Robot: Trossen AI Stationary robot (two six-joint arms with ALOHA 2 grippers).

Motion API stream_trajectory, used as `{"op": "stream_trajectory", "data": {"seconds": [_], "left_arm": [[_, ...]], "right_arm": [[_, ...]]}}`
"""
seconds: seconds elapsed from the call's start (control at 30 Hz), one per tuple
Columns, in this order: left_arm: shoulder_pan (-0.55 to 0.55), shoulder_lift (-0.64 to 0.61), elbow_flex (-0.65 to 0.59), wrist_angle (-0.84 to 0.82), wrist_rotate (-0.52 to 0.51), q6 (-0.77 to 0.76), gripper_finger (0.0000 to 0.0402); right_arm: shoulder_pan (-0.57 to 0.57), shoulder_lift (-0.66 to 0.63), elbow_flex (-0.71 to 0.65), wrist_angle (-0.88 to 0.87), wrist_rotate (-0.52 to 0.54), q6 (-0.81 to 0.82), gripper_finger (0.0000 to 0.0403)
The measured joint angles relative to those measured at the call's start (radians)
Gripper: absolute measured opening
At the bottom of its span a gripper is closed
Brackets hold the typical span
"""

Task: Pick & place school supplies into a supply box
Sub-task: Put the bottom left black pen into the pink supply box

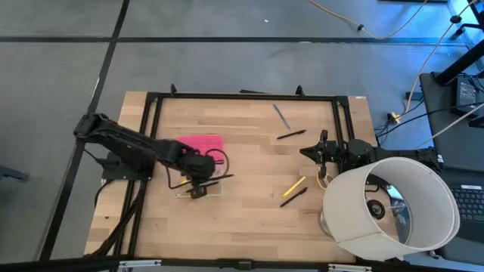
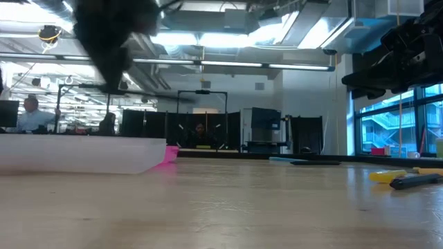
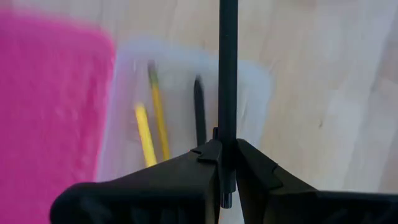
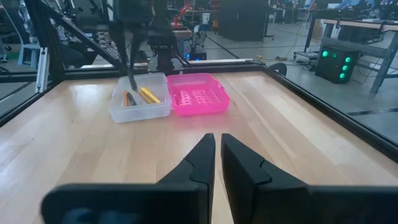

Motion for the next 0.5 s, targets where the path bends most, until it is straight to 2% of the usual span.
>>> {"op": "stream_trajectory", "data": {"seconds": [0.27,0.37,0.5], "left_arm": [[-0.08,-0.114,-0.313,0.319,-0.024,-0.272,0.002],[-0.113,-0.135,-0.372,0.379,-0.043,-0.315,0.002],[-0.15,-0.139,-0.405,0.383,-0.067,-0.342,0.002]], "right_arm": [[0.0,0.0,0.0,0.0,0.0,0.0,0.0034],[0.0,0.0,0.0,0.0,0.0,0.001,0.0034],[0.0,0.0,0.0,0.0,0.0,0.001,0.0034]]}}
